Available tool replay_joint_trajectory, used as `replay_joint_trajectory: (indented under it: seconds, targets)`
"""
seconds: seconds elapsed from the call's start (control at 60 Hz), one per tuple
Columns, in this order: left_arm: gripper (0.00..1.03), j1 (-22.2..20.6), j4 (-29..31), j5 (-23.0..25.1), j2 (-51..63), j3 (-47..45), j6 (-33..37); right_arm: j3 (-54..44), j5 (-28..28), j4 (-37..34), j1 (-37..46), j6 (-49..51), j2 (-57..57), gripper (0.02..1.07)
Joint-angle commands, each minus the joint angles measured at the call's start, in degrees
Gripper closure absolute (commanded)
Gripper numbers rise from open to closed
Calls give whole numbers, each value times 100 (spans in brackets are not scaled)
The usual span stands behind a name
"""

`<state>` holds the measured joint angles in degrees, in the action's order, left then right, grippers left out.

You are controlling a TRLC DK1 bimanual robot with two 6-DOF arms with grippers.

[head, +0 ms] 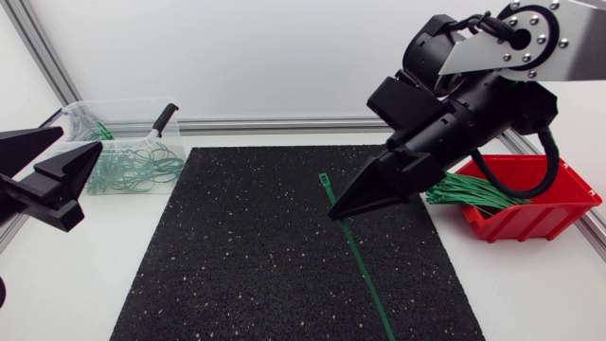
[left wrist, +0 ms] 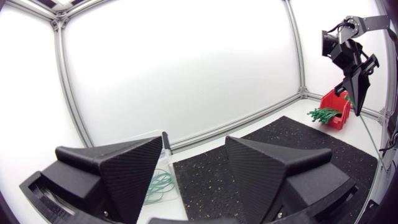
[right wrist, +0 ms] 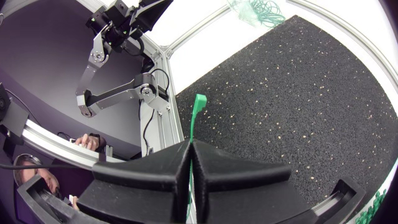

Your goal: Take a green cable tie from the red box, thread the tail through the head to close it, then place it in the transparent bin on the left.

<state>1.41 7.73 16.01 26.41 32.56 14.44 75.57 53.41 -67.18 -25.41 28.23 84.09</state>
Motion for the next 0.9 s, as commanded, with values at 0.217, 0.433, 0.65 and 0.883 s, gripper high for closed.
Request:
replay_joint_trajectory:
  seconds: [0.217, 0.433, 0.65, 0.883]
  targets:
    - [39, -27, 379, 1853, 1727, 902, -275, -157, 363, 636, -113, -415, 371, 101]
    - [41, -519, 361, 2908, 2579, 1280, -530, -271, 715, 1163, -140, -599, 432, 101]
    - [41, -1697, 300, 2969, 3177, 1675, -943, -570, 864, 1893, -87, -793, 459, 101]
    - [34, -2233, -439, 2978, 3511, 1701, -1567, -992, 1392, 2587, 168, -810, 406, 101]
